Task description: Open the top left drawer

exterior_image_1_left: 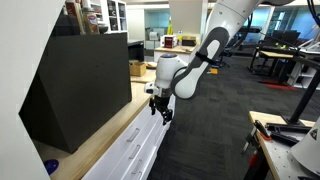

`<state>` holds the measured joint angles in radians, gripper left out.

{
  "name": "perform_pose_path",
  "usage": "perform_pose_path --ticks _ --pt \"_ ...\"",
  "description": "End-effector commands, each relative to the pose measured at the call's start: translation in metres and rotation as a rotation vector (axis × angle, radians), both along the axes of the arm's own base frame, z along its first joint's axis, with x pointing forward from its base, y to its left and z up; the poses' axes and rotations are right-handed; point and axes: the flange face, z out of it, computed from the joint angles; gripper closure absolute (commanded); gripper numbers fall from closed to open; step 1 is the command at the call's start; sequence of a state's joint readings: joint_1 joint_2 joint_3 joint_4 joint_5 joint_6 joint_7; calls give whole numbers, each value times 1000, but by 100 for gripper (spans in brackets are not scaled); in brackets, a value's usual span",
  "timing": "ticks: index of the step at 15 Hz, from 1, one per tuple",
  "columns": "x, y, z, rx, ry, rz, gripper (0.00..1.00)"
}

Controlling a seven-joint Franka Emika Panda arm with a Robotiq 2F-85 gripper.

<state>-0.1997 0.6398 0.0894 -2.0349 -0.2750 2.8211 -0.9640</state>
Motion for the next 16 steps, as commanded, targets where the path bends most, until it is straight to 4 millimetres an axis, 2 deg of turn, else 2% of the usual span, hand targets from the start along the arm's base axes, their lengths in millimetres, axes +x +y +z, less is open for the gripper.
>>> perform_pose_path --ticks 1,9,16 --pt "4 6 -16 6 1 90 0" --pt "-1 9 -20 6 29 62 0" --pt "2 3 -56 -33 2 235 0"
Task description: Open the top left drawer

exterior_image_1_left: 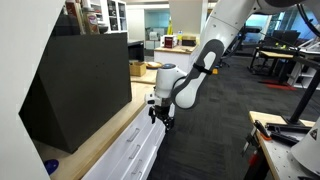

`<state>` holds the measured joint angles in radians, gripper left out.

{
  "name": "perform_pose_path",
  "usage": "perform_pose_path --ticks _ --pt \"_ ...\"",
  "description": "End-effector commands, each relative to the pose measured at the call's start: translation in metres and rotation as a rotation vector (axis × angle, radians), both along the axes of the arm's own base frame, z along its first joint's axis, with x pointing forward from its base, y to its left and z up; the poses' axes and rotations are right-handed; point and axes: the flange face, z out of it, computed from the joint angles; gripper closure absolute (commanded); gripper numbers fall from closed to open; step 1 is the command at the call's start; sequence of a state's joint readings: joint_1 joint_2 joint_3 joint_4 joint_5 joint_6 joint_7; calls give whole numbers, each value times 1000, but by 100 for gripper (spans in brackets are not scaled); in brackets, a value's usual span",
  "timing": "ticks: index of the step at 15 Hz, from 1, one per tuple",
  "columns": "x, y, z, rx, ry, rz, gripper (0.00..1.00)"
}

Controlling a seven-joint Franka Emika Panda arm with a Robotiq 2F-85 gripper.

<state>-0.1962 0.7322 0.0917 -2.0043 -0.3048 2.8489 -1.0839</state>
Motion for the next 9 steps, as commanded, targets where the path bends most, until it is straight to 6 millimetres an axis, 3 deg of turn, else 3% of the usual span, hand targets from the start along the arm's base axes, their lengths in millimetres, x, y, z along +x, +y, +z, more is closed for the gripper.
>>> perform_pose_path --ticks 1,9 --pt "9 -5 -19 -19 -49 108 0" --pt "28 -6 -52 -17 -119 205 0"
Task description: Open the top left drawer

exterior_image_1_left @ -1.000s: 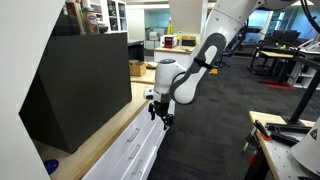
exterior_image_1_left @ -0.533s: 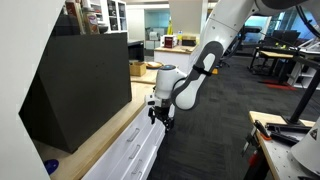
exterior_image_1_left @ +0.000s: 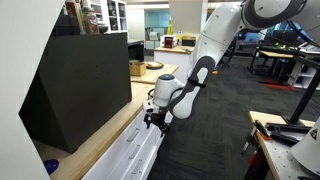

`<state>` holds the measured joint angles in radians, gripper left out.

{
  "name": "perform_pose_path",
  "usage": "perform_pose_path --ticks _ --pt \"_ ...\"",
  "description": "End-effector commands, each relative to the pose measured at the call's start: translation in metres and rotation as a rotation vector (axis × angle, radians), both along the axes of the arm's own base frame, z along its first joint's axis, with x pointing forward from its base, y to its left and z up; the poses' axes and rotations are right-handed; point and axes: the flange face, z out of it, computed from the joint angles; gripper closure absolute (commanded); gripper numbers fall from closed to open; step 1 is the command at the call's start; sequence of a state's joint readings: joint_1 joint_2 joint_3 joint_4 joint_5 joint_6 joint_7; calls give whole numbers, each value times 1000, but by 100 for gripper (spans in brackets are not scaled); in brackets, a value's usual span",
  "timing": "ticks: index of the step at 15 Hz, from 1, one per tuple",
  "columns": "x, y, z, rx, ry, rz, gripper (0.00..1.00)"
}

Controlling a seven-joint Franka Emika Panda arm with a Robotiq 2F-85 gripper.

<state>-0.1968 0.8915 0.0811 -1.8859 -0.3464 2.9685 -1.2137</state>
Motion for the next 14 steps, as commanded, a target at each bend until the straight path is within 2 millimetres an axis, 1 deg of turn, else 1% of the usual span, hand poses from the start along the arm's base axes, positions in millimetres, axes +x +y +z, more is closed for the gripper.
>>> perform_pose_path --ticks 1,3,8,14 --pt "12 -3 -6 -3 -58 53 0" --pt "16 -1 -7 -4 -86 75 0" --pt "28 2 -15 -4 -116 103 0" --pt "47 4 -23 2 -148 125 0"
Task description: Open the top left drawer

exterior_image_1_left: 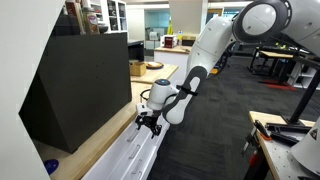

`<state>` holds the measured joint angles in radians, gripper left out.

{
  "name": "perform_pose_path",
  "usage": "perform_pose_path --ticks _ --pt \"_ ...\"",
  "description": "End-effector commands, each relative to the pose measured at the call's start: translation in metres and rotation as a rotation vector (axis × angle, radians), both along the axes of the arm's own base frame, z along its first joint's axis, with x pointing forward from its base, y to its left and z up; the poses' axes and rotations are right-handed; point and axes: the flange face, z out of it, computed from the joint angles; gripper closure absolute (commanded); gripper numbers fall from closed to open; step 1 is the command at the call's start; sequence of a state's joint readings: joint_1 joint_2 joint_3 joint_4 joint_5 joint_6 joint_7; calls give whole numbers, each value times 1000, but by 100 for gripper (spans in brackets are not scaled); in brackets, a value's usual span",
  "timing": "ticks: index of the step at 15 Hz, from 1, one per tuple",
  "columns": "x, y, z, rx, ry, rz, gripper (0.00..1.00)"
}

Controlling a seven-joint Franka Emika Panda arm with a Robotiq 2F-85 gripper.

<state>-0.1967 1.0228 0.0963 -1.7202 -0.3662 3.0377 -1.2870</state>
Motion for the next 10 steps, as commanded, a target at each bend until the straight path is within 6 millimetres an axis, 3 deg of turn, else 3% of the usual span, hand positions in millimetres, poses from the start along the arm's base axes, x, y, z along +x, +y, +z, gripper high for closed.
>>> perform_pose_path --ticks 1,10 --pt "15 -2 -4 2 -49 37 0" --pt "35 -13 -24 3 -55 20 0"
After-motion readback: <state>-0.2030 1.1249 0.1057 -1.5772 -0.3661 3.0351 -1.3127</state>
